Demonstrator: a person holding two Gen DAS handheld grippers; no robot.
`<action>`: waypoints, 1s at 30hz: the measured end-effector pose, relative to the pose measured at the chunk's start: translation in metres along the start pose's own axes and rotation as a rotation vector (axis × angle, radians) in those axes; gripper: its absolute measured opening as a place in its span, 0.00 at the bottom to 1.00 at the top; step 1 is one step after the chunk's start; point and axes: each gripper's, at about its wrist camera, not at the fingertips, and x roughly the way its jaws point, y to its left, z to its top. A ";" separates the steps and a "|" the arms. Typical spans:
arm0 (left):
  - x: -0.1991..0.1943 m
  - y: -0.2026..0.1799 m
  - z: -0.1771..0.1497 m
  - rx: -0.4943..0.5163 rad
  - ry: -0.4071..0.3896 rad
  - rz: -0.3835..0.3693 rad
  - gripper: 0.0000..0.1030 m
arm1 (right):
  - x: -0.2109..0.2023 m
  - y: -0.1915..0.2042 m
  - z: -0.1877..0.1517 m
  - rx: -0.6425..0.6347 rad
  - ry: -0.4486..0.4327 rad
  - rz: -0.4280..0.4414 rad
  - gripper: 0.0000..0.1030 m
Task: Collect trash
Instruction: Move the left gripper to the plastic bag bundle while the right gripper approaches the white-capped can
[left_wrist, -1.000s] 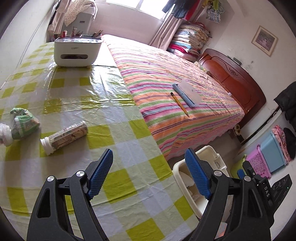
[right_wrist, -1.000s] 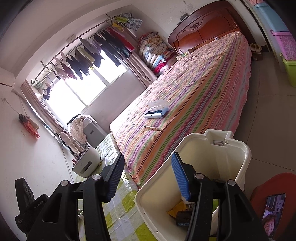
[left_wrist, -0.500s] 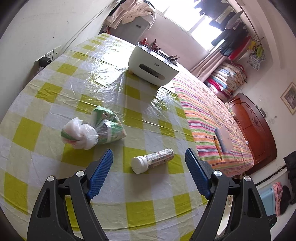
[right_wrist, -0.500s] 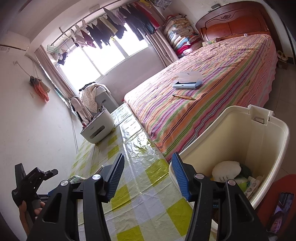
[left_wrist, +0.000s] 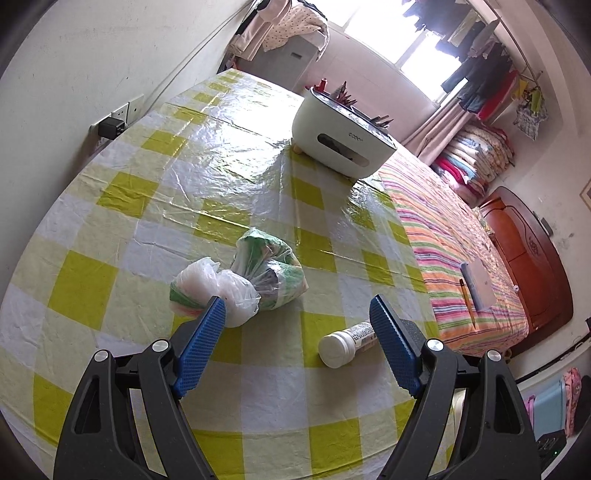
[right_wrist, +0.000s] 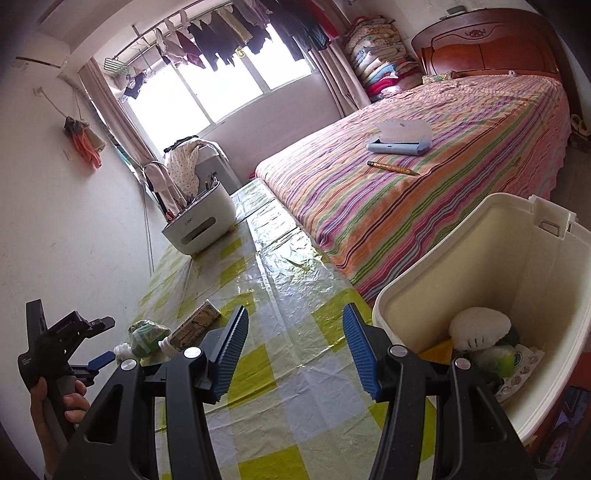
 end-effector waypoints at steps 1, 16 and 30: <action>0.001 0.001 0.001 -0.004 0.002 -0.005 0.77 | 0.003 0.001 0.000 0.004 0.009 0.003 0.51; -0.002 0.005 0.008 -0.009 -0.007 -0.020 0.77 | 0.022 0.008 -0.011 0.002 0.102 0.049 0.51; 0.008 0.013 0.014 -0.018 -0.005 0.001 0.77 | 0.063 0.047 0.012 -0.059 0.196 0.090 0.51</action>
